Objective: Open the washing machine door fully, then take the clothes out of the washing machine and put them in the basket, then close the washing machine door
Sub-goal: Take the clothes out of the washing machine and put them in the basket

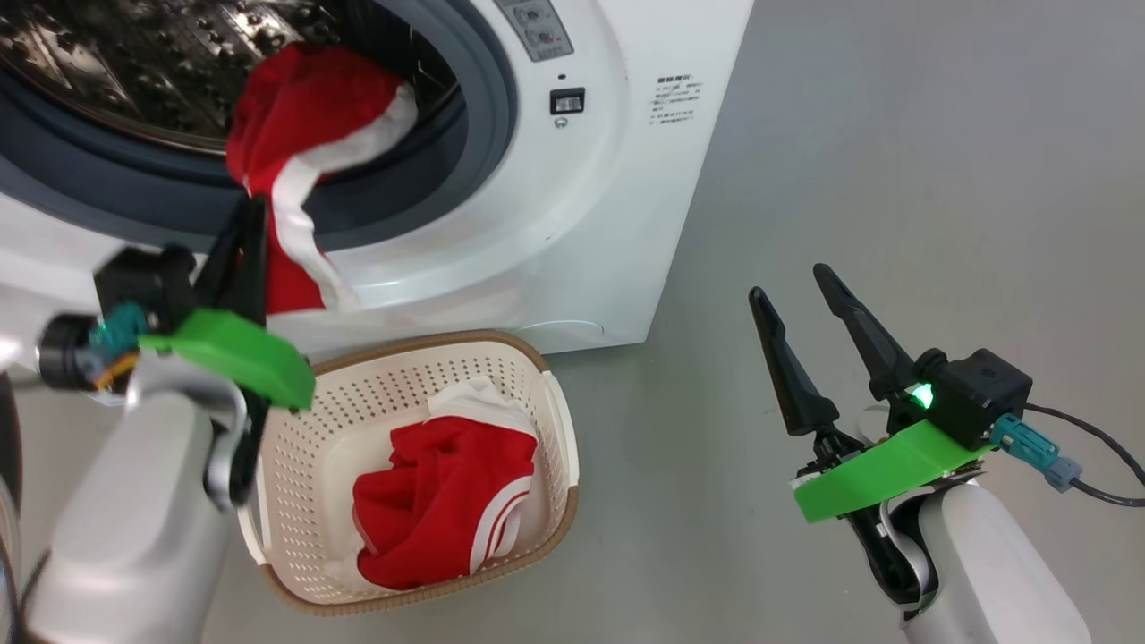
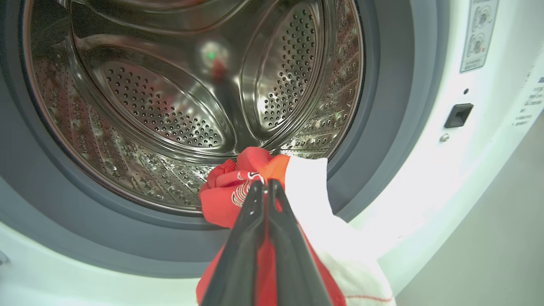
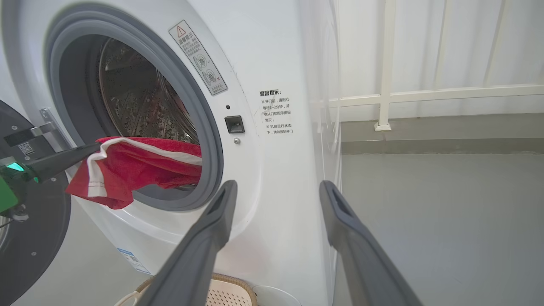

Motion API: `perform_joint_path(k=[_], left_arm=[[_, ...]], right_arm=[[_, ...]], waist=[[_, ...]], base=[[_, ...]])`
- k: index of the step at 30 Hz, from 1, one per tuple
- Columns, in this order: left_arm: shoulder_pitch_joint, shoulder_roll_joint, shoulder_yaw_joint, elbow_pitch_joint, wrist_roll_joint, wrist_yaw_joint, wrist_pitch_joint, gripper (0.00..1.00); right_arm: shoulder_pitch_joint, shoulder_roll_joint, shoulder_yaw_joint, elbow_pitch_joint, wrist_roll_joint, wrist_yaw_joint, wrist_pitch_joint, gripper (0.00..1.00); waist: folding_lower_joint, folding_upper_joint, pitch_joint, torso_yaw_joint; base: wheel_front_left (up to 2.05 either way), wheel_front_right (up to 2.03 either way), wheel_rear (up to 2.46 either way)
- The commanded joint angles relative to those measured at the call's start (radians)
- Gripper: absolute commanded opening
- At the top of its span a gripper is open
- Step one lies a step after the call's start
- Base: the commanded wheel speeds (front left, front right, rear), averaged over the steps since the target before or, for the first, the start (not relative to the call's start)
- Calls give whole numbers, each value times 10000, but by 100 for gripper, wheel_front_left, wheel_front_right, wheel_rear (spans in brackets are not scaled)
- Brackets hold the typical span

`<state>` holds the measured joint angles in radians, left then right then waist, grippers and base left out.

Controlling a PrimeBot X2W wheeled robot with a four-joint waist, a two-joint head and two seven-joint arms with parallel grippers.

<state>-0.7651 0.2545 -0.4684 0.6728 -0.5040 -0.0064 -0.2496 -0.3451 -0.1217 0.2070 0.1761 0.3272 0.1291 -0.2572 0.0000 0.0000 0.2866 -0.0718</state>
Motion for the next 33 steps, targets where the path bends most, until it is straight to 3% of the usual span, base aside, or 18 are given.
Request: perform_joint_path(k=[1,10,14,24,33], left_arm=[[274,484,351,-690,-59,200,-120,0],[3069,1176,648,-4478,-294,1258,41,0],[3837,1395,694,-5406,-355,1576,260,0],[4865,1473,634,-6276,-573,1963,603,0],[5228,1536,885,-6964,-515,2153,234,0]], right_arm=[[166,10,164,-214,250,16,-46,100],[251,-68,180,-159,314,16,-46,100],[300,-100,162,-150,337,16,-46,100],[350,-151,223,-128,410,16,-46,100],[515,-268,172,-138,457,16,-46,100]], waist=[[0,0,-67,51],[0,0,-360,207],[0,0,-452,245],[0,0,-564,191],[0,0,-721,77]], base=[[0,0,0],[0,0,0],[0,0,0],[0,0,0],[0,0,0]])
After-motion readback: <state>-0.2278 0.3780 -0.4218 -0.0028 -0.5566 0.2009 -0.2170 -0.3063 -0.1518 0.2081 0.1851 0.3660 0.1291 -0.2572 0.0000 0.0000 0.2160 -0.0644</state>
